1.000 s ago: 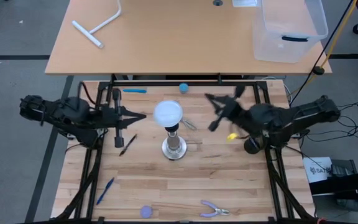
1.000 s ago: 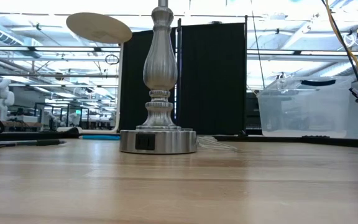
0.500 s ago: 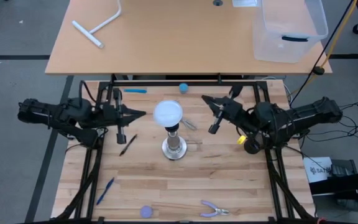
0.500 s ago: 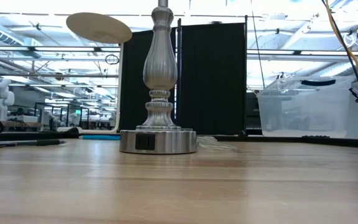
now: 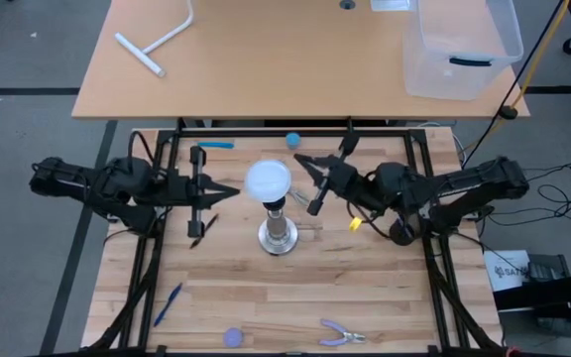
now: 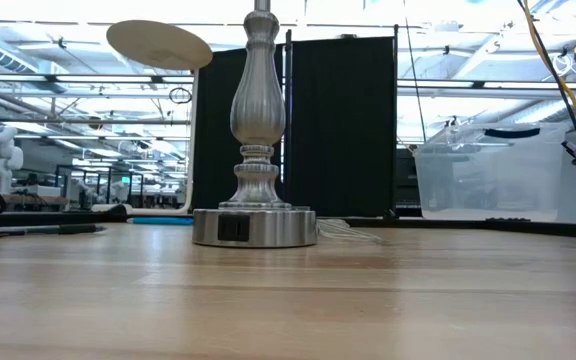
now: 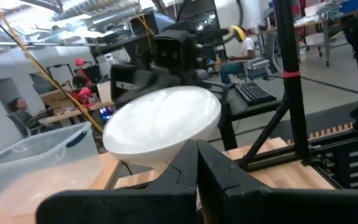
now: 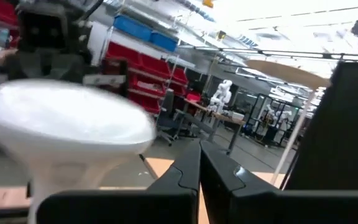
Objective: Screw lightbulb
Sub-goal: Insert the lightbulb into the lamp
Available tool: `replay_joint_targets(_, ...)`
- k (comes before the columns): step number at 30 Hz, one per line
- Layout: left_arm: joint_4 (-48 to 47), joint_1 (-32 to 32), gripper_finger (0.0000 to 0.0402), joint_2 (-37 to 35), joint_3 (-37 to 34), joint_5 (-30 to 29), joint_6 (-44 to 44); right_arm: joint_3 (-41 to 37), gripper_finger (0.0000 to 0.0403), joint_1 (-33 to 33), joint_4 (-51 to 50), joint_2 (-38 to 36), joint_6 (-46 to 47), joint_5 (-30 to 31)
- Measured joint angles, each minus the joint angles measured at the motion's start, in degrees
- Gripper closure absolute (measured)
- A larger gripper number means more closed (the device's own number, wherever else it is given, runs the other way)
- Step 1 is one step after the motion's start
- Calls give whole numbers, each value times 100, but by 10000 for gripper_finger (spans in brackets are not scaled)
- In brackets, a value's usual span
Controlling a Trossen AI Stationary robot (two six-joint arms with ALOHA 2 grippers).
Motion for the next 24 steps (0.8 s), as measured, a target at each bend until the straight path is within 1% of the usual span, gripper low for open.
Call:
replay_joint_targets(11, 152, 196, 402, 126, 0, 124, -67, 183, 403, 0, -68, 166, 2, -23)
replay_joint_targets(14, 171, 258, 402, 157, 0, 254, -91, 186, 403, 0, -76, 164, 21, -23)
replay_joint_targets(24, 211, 360, 402, 179, 0, 265, -112, 186, 403, 7, -247, 164, 96, -28)
